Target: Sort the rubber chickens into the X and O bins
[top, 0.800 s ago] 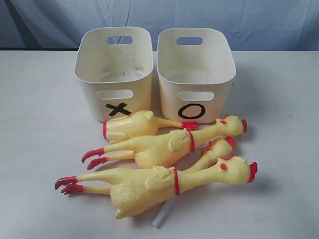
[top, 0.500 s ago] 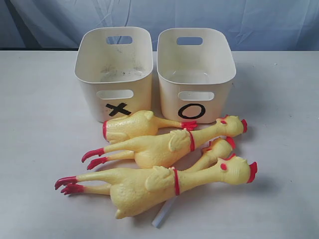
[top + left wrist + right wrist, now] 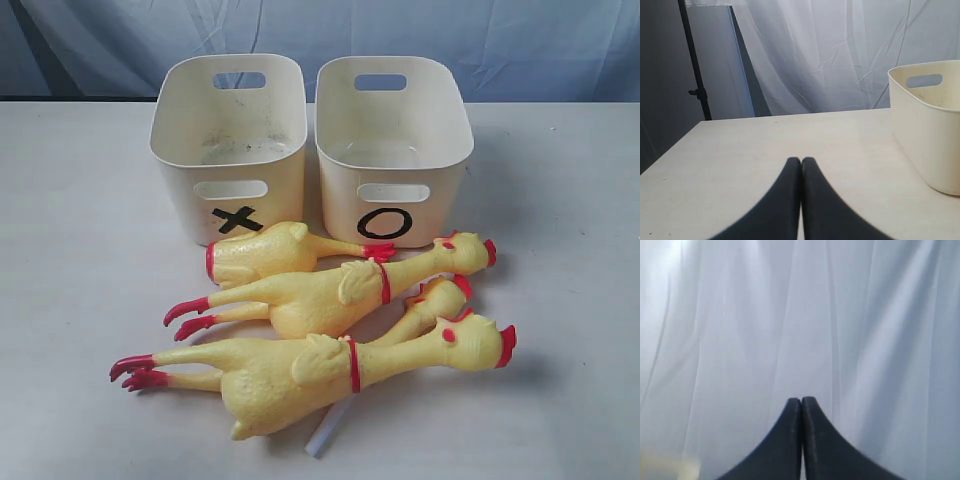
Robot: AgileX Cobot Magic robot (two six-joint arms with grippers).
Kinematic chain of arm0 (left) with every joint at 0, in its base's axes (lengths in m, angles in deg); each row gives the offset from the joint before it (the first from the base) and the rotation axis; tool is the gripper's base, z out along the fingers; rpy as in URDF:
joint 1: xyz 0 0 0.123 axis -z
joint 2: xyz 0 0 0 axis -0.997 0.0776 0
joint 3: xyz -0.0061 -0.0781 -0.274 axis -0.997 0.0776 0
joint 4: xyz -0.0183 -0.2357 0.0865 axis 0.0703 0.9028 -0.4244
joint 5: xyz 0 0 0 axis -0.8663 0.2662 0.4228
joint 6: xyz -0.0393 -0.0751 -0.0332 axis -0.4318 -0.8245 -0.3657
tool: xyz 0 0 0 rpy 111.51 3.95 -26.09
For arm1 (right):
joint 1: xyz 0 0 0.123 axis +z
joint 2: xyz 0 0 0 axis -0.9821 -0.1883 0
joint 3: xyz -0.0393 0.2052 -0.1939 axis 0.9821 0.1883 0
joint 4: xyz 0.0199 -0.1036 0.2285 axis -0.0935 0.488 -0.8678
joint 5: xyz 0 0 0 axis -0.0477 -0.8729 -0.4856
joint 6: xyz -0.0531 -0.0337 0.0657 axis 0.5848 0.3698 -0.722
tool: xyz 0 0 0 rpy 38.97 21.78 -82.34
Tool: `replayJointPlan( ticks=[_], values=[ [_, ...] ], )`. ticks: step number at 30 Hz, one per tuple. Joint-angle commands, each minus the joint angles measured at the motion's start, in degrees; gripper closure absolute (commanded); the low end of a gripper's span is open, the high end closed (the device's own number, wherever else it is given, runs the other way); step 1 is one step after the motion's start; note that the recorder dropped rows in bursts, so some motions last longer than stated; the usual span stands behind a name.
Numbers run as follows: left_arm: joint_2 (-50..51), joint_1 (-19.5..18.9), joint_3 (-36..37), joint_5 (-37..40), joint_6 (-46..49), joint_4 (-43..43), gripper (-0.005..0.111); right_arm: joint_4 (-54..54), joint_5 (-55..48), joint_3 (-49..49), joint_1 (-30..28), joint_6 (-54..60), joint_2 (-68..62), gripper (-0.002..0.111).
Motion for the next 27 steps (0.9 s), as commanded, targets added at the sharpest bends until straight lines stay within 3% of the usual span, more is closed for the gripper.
replayJointPlan(
  ticks=[1, 2, 3, 6, 9, 12, 16, 22, 27],
  values=[
    [-0.2, 0.58, -0.01, -0.09, -0.39, 0.58, 0.107, 0.83, 39.34, 0.1, 0.11, 0.3, 0.2, 0.109],
    [-0.2, 0.58, -0.01, -0.09, -0.39, 0.58, 0.107, -0.12, 48.57, 0.1, 0.11, 0.95, 0.2, 0.109],
    [-0.2, 0.58, -0.01, -0.09, -0.39, 0.58, 0.107, -2.15, 51.17, -0.38, 0.11, 0.68, 0.2, 0.109],
    [-0.2, 0.58, -0.01, -0.09, -0.39, 0.58, 0.107, -3.86, 51.17, -7.35, 0.11, -2.56, 0.2, 0.109],
    [-0.2, 0.58, -0.01, -0.09, -0.39, 0.58, 0.107, -3.85, 51.17, -15.73, 0.11, -14.21, -0.03, 0.109],
    [-0.2, 0.58, -0.01, -0.09, -0.39, 0.58, 0.107, -4.18, 32.64, -27.58, 0.11, -23.52, -2.45, 0.109],
    [-0.2, 0.58, -0.01, -0.09, -0.39, 0.58, 0.107, -4.04, 3.61, -44.17, 0.11, -26.43, -9.86, 0.109],
    [-0.2, 0.58, -0.01, -0.09, -0.39, 0.58, 0.107, -4.16, -16.42, -63.22, 0.11, -28.94, -23.81, 0.109],
    [-0.2, 0.58, -0.01, -0.09, -0.39, 0.58, 0.107, -8.17, -36.34, -72.21, 0.11, -28.94, -35.89, 0.109]
  ],
)
